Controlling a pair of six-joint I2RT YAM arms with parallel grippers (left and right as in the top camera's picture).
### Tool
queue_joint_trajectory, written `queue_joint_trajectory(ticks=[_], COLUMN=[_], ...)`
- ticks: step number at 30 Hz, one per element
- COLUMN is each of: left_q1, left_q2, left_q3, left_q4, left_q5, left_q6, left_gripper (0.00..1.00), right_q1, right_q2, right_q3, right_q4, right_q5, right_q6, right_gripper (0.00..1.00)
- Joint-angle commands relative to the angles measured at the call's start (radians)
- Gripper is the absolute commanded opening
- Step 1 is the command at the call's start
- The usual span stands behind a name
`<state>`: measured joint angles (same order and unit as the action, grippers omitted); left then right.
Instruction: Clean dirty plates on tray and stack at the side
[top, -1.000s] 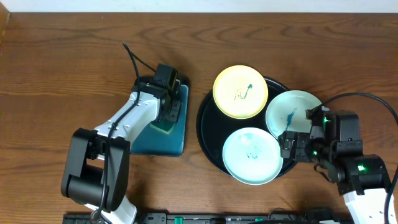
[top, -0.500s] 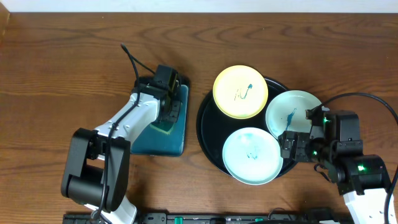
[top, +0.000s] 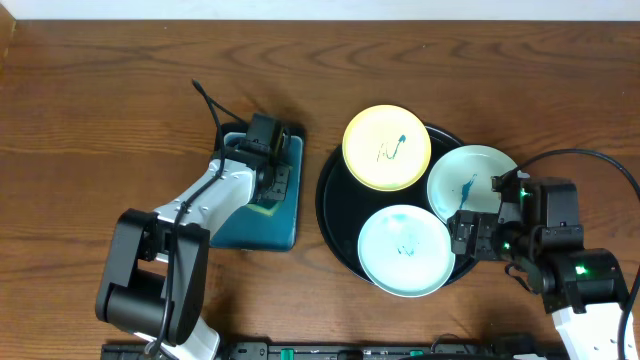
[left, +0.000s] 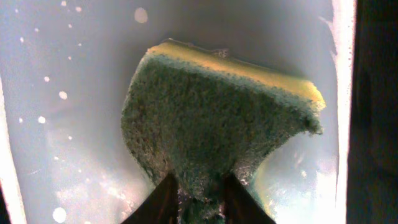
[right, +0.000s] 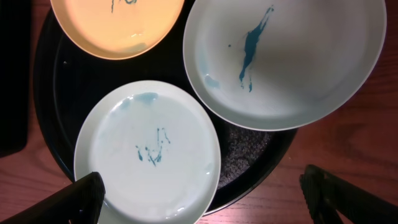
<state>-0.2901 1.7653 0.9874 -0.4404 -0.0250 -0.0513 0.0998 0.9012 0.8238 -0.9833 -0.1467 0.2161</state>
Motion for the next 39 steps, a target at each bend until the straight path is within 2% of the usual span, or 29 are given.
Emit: queue_joint_trajectory(ticks=[1,3,10,23,32,39], left_q1=[0.002,0.002,0.003,0.003,0.003,0.003], left_q2=[0.033,0.033,-0.011,-0.326,-0.333,-0.333], left_q3=[-0.055,-0.055,-0.051,-0.032,-0.033,-0.033], left_q4=[-0.024,-0.025,-0.034,-0.083,-0.134,-0.135], left_q5=[-0.009,-0.009,-0.010,-0.010,-0.010,-0.010], left_q6=[-0.006,-0.006,-0.007,-0.093,-0.150,-0.150], left_gripper=[0.13,0.08,0.07,0.07,0.08,0.08], right_q1=[-0.001,-0.001,-0.001,-0.001,-0.001,-0.001], right_q2=[0.000,0.000,0.000,0.000,0.000,0.000], right_q3=[0.024,0.024,0.024,0.024,0.024,0.024], right_q4=[-0.001,-0.001,-0.002,-0.004,-0.005,-0.005], right_q5=[-0.009,-0.008,-0.008,-0.008,-0.008,-0.009], right_q6=[-0.011,-0.011,-0.011,-0.011,-0.011,-0.011], right_gripper=[0.99,0.99,0.99,0.99,0.99,0.99])
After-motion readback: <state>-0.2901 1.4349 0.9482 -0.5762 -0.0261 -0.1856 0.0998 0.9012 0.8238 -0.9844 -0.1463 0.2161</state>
